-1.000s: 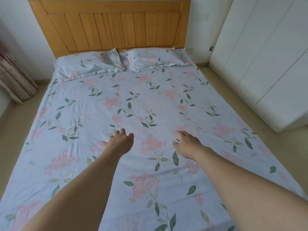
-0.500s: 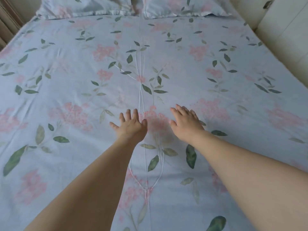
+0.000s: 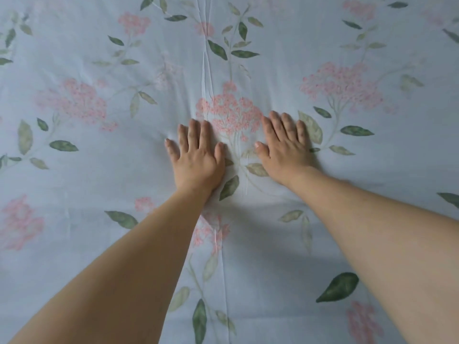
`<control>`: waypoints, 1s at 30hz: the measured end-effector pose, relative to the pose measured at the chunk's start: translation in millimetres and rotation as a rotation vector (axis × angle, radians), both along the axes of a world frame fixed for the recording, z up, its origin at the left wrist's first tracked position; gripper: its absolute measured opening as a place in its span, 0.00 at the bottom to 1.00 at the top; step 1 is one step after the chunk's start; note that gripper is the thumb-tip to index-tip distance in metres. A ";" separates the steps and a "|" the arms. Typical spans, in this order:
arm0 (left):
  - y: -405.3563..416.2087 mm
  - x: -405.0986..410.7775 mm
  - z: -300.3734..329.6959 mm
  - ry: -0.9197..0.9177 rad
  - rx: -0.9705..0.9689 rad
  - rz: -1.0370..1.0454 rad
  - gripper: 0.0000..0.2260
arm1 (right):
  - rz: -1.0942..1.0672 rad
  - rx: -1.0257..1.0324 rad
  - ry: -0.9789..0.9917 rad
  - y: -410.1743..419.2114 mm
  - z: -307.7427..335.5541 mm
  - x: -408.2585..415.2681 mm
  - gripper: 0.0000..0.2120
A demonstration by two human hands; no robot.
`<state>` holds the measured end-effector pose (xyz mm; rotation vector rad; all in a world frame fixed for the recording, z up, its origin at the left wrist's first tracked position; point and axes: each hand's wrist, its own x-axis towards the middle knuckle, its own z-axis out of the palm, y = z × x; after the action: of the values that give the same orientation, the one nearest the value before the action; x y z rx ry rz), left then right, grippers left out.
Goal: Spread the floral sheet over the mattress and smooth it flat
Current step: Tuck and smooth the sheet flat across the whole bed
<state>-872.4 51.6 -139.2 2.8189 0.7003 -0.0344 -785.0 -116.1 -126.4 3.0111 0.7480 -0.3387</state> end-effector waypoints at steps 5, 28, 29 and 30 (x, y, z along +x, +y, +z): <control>-9.0 -34.2 4.3 0.020 -0.003 -0.031 0.29 | -0.016 -0.002 0.020 -11.5 0.2 -41.8 0.31; -81.9 -235.1 15.5 0.207 -0.019 -0.047 0.33 | 0.043 -0.023 -0.014 -98.1 -5.7 -245.6 0.33; -84.3 -240.8 15.9 0.215 -0.016 -0.051 0.33 | 0.044 -0.028 -0.004 -100.0 -4.8 -249.3 0.33; -86.0 -244.5 16.1 0.222 -0.013 -0.052 0.33 | 0.048 -0.031 0.012 -101.1 -4.4 -251.1 0.33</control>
<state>-1116.9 -34.4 -123.2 2.8472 0.6692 -0.3644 -1036.1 -217.2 -130.8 2.9595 0.8068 -0.3629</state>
